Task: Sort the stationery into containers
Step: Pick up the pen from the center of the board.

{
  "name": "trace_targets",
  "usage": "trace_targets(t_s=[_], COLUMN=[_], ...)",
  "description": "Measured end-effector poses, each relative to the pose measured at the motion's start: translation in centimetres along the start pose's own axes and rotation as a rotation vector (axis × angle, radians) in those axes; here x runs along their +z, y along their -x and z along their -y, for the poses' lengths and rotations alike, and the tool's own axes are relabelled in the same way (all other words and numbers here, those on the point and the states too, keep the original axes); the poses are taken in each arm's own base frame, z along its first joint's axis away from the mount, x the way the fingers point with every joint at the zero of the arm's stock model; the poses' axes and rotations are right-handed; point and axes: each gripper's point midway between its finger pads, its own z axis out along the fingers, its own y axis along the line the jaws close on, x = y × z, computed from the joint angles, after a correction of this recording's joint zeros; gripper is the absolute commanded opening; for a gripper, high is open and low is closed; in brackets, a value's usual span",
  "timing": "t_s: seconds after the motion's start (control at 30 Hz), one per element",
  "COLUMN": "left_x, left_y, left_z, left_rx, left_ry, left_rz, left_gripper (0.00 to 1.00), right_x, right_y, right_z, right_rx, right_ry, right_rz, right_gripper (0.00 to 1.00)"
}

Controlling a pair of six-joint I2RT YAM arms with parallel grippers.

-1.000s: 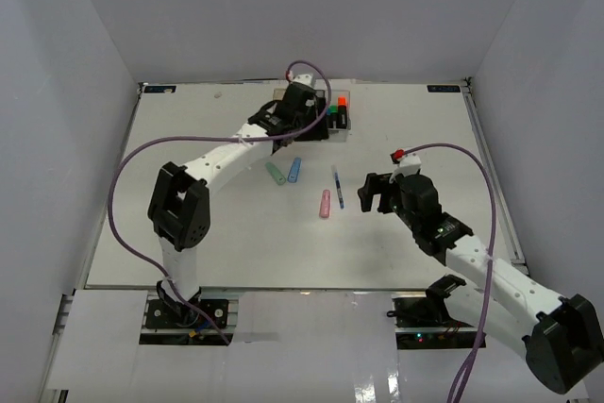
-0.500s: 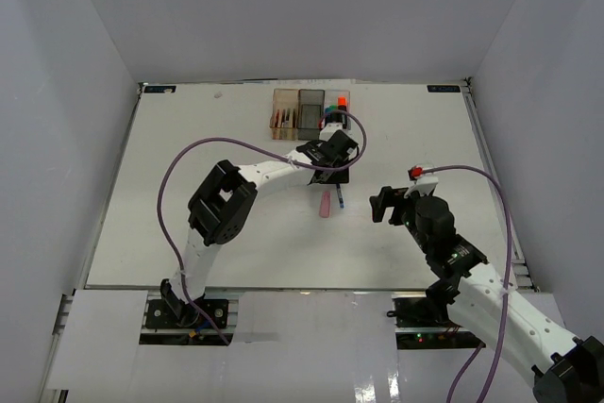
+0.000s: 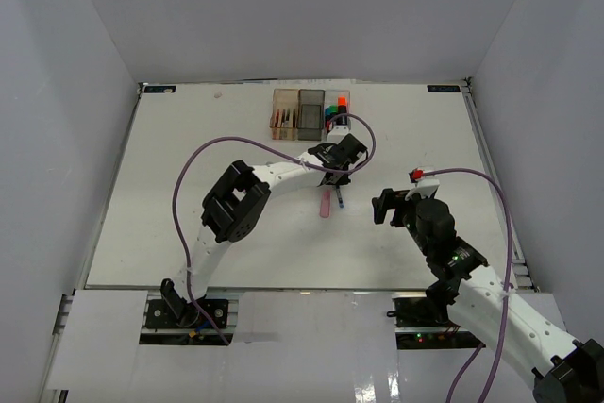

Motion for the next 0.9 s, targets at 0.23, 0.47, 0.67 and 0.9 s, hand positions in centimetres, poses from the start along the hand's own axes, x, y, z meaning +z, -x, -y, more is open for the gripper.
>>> trace_targets(t_s=[0.23,0.47,0.67,0.9], left_x=[0.2,0.0,-0.7,-2.7], left_y=[0.0,0.0,1.5,10.1], left_z=[0.3,0.9,1.3,-3.1], left_rx=[-0.005,-0.007,0.022,0.031], left_ry=[-0.004,-0.032,-0.062,-0.053], left_rz=[-0.003,-0.016,-0.003,0.119], left_gripper=[0.20,0.19,0.20,0.22], right_x=[0.0,0.0,-0.2,-0.2], right_y=[0.1,0.1,0.6,0.6], right_z=[0.2,0.2,0.2,0.1], right_rx=[-0.002,-0.001,0.004,0.003], right_ry=[-0.009,-0.013,-0.007,-0.006], right_rz=[0.004,0.006,0.027,0.026], right_gripper=[0.92,0.92,0.92,0.92])
